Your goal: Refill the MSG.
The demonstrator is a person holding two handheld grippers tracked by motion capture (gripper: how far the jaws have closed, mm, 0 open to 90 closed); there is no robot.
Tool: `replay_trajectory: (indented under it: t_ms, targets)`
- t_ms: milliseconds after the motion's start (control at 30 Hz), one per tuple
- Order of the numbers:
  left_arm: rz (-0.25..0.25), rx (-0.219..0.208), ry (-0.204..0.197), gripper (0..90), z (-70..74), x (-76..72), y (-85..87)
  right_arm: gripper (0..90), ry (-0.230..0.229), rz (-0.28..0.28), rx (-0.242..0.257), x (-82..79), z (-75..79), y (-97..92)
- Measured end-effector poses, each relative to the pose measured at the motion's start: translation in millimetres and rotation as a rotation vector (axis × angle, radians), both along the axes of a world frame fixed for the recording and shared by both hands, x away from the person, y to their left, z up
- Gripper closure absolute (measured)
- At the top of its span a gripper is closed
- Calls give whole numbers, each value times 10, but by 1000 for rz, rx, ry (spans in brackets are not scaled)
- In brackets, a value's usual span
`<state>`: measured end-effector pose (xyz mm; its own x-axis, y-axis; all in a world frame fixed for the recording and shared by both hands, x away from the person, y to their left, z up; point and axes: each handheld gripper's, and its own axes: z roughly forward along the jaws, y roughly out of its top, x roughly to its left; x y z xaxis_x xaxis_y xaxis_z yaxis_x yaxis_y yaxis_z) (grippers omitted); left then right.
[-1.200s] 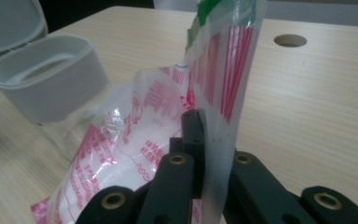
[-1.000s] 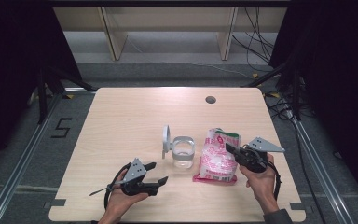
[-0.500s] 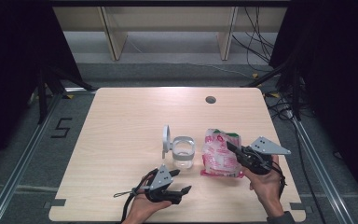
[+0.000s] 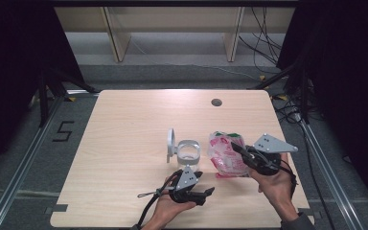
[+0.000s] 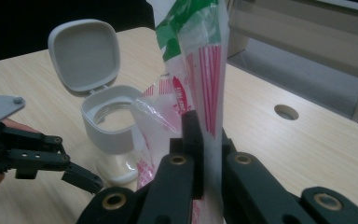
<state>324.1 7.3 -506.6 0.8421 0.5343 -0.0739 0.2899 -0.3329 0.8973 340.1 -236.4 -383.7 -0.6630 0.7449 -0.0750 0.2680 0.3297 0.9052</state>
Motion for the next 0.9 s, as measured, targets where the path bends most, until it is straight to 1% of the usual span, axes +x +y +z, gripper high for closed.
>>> replay_trajectory:
  t_ms: [33,67,100,133,167,200,233,267,300,333,367,400,433,467,500,533,567,600,633,667,700,733,767,800,833,900]
  targets:
    - [20,0,7,322,2,-4,-23,900,-25,3,-5,-4,37,0]
    - [18,-17,10,322,-1,4,-46,900,-28,10,2,-12,73,-1]
    - [24,-24,8,321,0,9,-71,900,-34,2,13,-29,90,10]
    - [28,-22,2,321,3,12,-94,900,-39,20,9,-38,134,4]
    - [38,-8,-12,321,8,15,-122,900,-32,7,26,-76,176,14]
    - [34,-9,-18,320,6,23,-140,900,-58,30,29,-78,221,11]
    - [41,-2,-21,319,14,24,-169,900,-61,36,31,-92,247,10]
    - [38,0,-20,318,15,31,-183,900,-56,53,61,-109,279,27]
    - [39,-1,-26,318,24,30,-217,900,-75,45,46,-123,308,20]
    - [39,-17,-22,319,22,23,-250,900,-85,64,40,-137,344,27]
    - [39,-20,-23,319,23,23,-282,900,-70,65,54,-159,357,46]
    - [43,-24,-21,320,21,38,-322,900,-68,70,64,-175,372,66]
    - [34,-31,-19,337,17,54,-341,900,-72,77,51,-198,393,94]
    - [22,-21,-22,374,19,65,-351,900,-59,90,51,-209,396,111]
    - [-10,-47,-18,405,14,65,-385,900,-76,87,40,-211,403,118]
    - [-6,-44,-36,508,16,64,-391,900,-66,95,33,-222,399,144]
    - [6,-35,-42,526,16,58,-402,900,-75,99,29,-213,394,150]
    - [24,-21,-54,575,15,56,-405,900,-74,93,28,-220,393,155]
    - [21,-35,-59,621,7,64,-409,900,-59,99,35,-218,393,177]
    - [32,-41,-68,637,2,50,-421,900,-63,95,28,-213,396,185]
    - [42,-34,-91,656,6,42,-428,900,-67,101,18,-199,405,185]
    - [45,-38,-91,666,12,38,-434,900,-88,85,14,-178,417,176]
    - [49,-35,-93,672,22,36,-435,900,-86,86,23,-156,421,174]
    - [46,-45,-84,677,22,24,-447,900,-77,89,28,-140,427,182]
    - [39,-48,-87,689,21,17,-453,900,-71,93,37,-116,428,198]
    - [52,-41,-88,699,23,-4,-465,900,-87,85,30,-83,430,214]
